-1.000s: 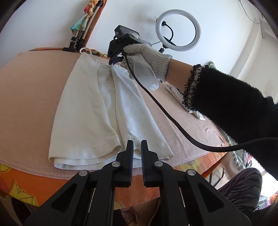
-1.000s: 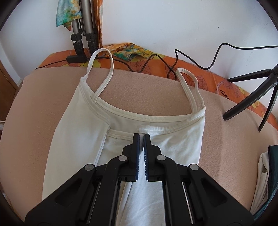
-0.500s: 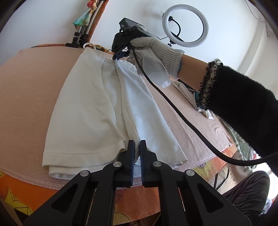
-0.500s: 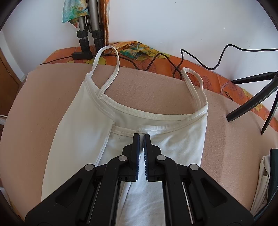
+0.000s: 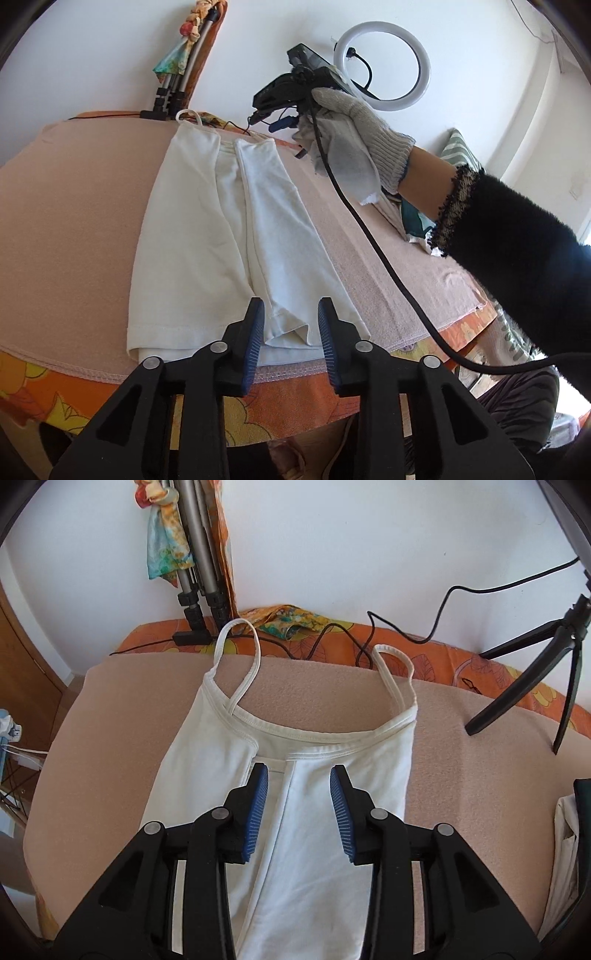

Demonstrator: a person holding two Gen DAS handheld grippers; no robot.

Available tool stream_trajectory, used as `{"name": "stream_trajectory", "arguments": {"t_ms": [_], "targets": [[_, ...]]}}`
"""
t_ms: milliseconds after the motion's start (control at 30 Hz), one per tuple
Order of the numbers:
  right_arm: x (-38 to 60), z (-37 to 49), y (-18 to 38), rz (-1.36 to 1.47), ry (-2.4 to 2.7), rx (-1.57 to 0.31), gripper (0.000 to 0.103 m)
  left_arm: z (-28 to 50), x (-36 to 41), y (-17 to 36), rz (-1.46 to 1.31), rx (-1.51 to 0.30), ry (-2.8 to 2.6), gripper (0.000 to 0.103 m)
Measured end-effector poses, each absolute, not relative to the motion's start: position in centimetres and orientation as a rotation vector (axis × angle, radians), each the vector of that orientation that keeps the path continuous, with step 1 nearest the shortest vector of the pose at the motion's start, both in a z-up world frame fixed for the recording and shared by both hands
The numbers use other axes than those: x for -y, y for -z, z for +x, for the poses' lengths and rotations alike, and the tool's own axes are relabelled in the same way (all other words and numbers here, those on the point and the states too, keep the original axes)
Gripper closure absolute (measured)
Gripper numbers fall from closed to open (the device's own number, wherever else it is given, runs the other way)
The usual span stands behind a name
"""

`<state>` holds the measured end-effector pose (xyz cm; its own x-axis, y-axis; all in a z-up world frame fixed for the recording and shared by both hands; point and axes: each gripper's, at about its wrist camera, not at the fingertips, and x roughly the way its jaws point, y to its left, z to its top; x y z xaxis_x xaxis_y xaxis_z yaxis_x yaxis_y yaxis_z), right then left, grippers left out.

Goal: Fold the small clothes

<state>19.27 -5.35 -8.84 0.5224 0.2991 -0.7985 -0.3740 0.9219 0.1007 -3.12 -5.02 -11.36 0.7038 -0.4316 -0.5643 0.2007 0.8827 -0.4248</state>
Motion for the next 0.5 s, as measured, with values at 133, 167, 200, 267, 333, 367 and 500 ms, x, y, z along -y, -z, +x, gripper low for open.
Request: {"name": "stream_trajectory", "arguments": {"t_ms": [133, 167, 200, 267, 333, 367, 500], "targets": [[9.3, 14.0, 6.5, -0.063, -0.399, -0.92, 0.066, -3.5, 2.9, 9.6, -0.342, -0.717, 0.367, 0.067], [10.4, 12.5, 6.4, -0.055, -0.409, -0.924, 0.066, -3.5, 2.3, 9.4, -0.326, -0.733, 0.362, 0.061], [11.5, 10.8, 6.4, -0.043, -0.416, -0.935, 0.066, -3.4, 1.5, 9.3, -0.32, -0.752, 0.36, 0.059], [13.4, 7.5, 6.9, -0.026, -0.426, -0.959, 0.066, -2.8, -0.2, 9.6, -0.327, -0.806, 0.357, 0.058], [14.7, 4.1, 8.2, -0.027, -0.436, -0.997, 0.066, -2.1, -1.7, 10.1, -0.334, -0.866, 0.335, 0.058], [15.2, 2.4, 8.9, -0.022, -0.445, -1.018, 0.066, -1.7, -2.4, 10.5, -0.332, -0.891, 0.326, 0.058], [16.7, -3.1, 11.8, 0.047, -0.503, -1.104, 0.066, -0.4, -4.2, 11.8, -0.36, -0.981, 0.327, 0.058]]}}
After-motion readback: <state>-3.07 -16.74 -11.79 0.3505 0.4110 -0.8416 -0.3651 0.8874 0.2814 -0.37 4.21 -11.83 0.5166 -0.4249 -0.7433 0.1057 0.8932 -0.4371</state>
